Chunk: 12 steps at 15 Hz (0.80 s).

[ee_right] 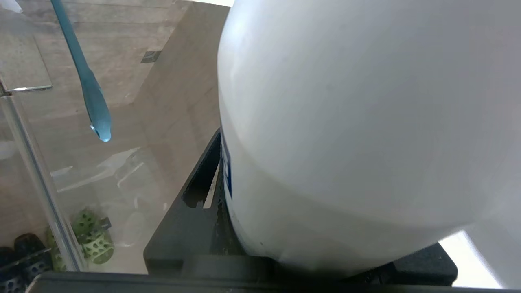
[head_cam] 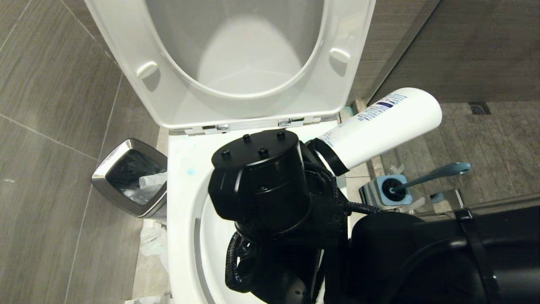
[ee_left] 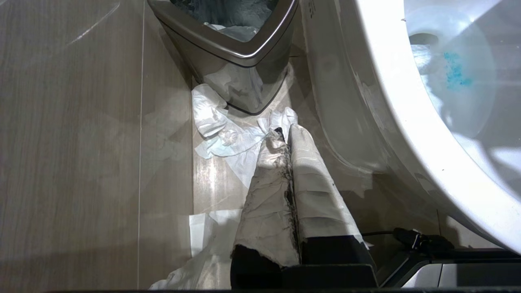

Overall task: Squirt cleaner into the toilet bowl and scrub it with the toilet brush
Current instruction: Pour in the cleaning agent

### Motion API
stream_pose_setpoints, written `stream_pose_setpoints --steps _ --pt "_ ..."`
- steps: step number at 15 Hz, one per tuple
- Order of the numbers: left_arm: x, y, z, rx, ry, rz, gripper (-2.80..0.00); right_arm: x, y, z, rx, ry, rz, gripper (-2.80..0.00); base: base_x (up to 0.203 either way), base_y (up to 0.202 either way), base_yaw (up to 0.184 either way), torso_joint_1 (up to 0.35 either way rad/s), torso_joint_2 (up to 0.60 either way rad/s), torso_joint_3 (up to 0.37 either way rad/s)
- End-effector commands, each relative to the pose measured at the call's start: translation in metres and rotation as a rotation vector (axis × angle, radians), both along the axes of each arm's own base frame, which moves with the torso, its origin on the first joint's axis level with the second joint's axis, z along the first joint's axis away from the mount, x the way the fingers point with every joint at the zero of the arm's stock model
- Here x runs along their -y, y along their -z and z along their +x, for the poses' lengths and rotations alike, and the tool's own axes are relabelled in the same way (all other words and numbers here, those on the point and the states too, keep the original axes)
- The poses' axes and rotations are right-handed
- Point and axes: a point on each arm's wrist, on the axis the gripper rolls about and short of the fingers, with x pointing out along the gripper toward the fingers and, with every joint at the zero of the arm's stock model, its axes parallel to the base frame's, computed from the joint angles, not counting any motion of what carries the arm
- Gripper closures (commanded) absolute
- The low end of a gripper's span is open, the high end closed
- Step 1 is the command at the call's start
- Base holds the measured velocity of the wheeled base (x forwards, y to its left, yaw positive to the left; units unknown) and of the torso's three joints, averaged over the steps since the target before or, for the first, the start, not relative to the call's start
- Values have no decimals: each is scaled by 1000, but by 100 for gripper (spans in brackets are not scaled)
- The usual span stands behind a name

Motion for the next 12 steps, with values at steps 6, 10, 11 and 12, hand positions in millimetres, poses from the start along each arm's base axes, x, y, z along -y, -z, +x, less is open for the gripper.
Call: stream_pose_setpoints --steps 6,10,11,12 --pt "0 0 0 -1 0 0 0 1 -3 3 20 17 42 0 0 0 0 0 0 0" --pt "0 0 0 -1 0 0 0 7 -19 1 78 17 174 0 0 0 0 0 0 0" --pt "0 0 0 -1 0 0 0 10 -25 0 92 18 204 0 0 0 0 0 0 0" --pt "0 0 0 -1 0 0 0 13 -30 -1 106 19 236 0 0 0 0 0 0 0"
